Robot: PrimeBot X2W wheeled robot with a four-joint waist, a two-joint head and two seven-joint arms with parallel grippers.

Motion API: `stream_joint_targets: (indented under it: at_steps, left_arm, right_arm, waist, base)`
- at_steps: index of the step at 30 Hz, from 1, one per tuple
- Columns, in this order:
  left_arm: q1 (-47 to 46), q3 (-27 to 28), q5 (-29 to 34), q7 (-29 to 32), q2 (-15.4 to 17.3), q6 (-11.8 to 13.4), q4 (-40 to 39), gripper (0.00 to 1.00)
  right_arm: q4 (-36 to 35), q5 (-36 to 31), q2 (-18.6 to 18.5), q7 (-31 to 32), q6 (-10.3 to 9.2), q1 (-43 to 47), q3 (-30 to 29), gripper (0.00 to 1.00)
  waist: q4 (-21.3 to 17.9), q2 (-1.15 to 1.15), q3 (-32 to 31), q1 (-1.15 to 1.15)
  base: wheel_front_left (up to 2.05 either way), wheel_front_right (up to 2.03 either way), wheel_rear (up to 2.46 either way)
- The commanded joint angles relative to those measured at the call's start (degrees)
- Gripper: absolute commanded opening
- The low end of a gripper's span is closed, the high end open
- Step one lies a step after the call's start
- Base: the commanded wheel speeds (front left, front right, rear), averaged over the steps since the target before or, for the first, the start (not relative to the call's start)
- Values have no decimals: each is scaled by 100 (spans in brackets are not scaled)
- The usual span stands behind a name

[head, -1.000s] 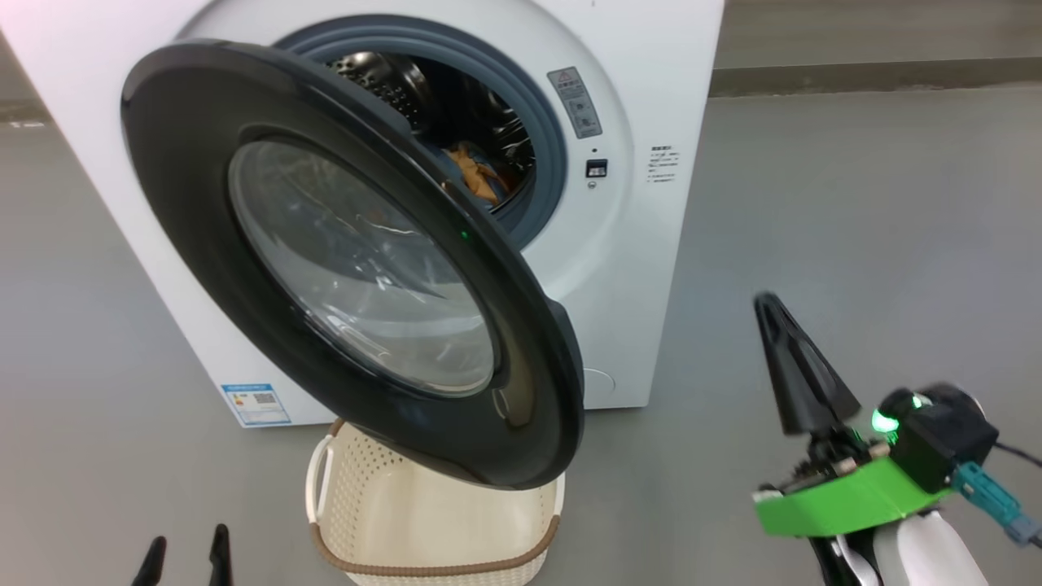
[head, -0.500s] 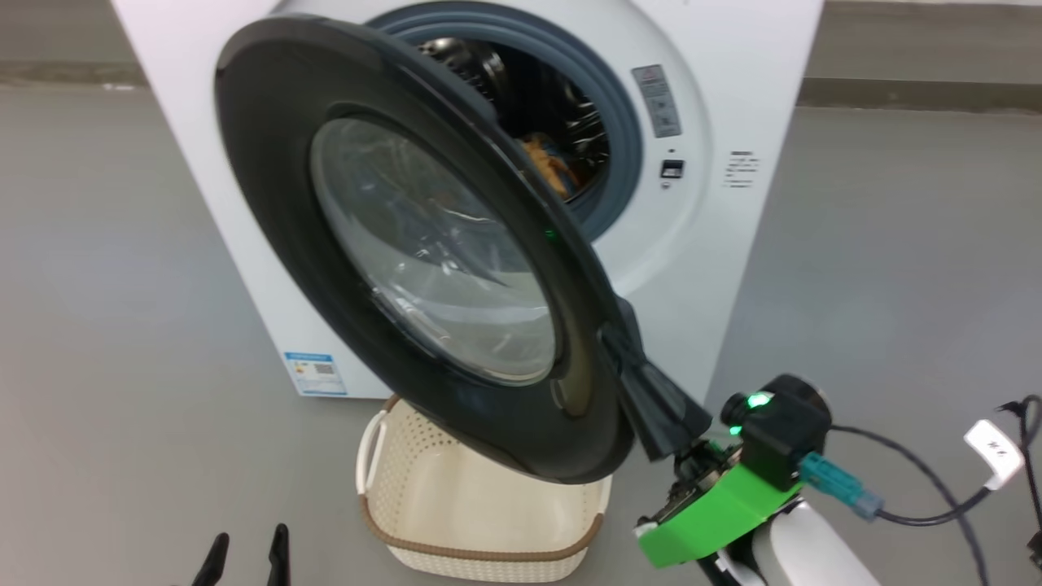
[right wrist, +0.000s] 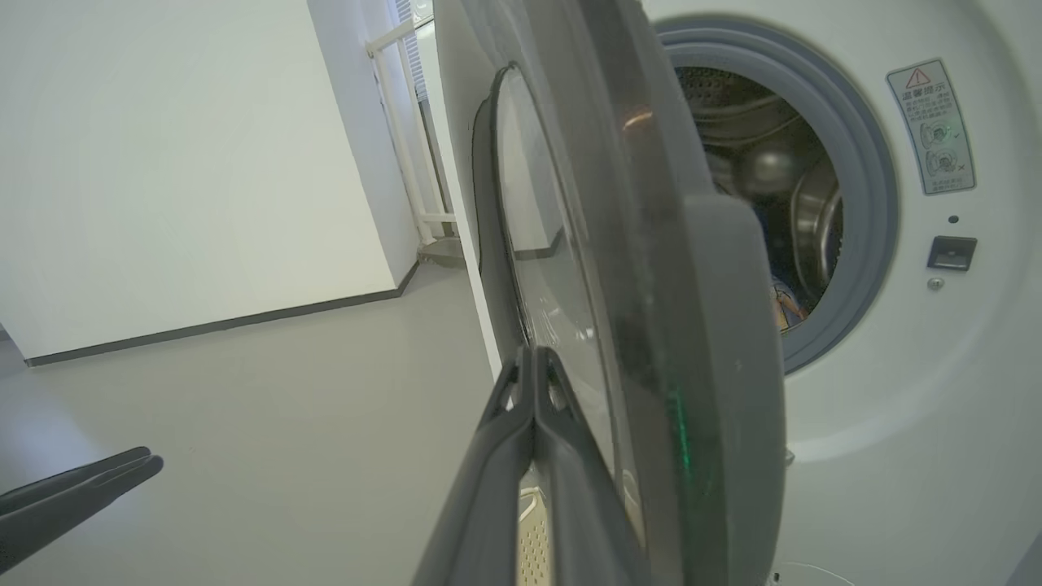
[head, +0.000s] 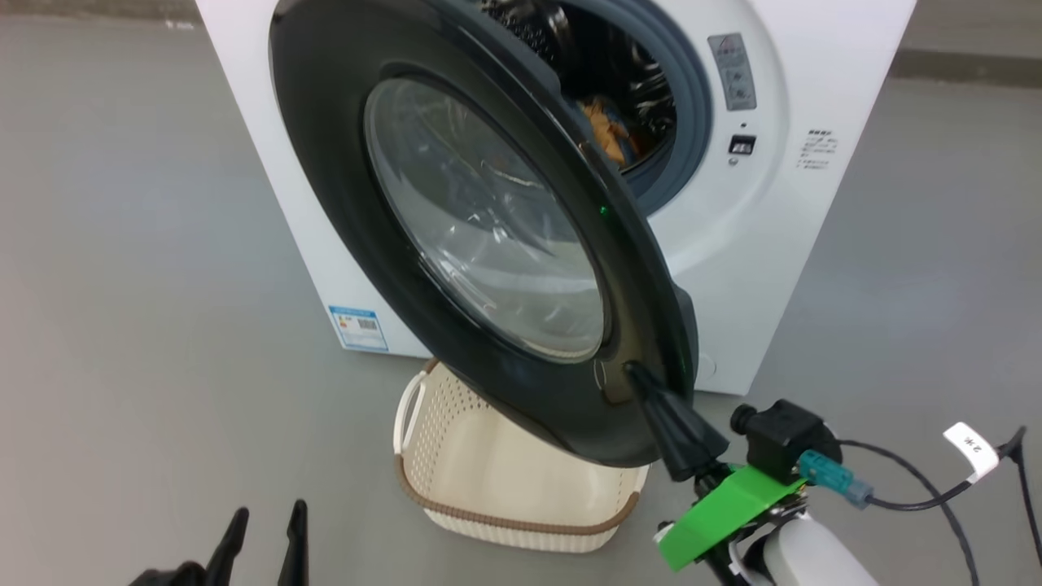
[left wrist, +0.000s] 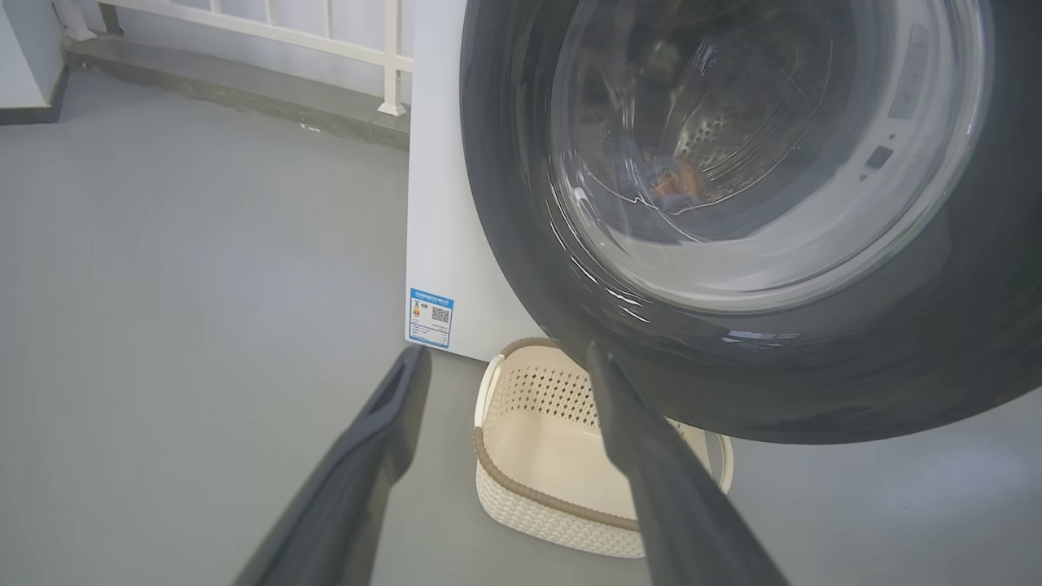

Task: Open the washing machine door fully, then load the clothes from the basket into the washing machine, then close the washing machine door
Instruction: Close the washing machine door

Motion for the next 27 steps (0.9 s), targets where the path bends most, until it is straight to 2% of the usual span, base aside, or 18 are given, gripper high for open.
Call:
stream_joint_targets:
  at_steps: [1,5,8,16,21,27]
  left_arm:
    - [-342,206,56,-78,20,-36,-71,100]
    - [-464,240,64,-78,-47,-102,0,100]
    - [-537,275,71,-78,-80,-142,45,100]
    - [-715,359,71,-78,-100,-195,95,100]
    - [-810,394,49,-78,-103,-208,113,100]
    - [-926,322,-52,-78,-32,-212,89,100]
  right_arm:
    - [-87,12,71,-27,9,-300,20,0]
    - [-15,-51,71,-27,9,-426,-117,0]
    - [11,-107,71,-27,9,-516,-229,6]
    - [-15,-219,72,-27,9,-721,-414,11]
    - [-58,-322,72,-27,9,-881,-580,4]
    - [-105,-513,72,-27,9,-1126,-781,0]
  waist:
    - [87,0,207,0]
    - [119,0,365,0]
    - [129,0,459,0]
    - [119,0,705,0]
    - [95,0,897,0]
    - [27,0,1129,0]
  base:
    - [0,0,0]
    - [0,0,0]
    - [0,0,0]
    - [0,0,0]
    - [0,0,0]
    - [0,0,0]
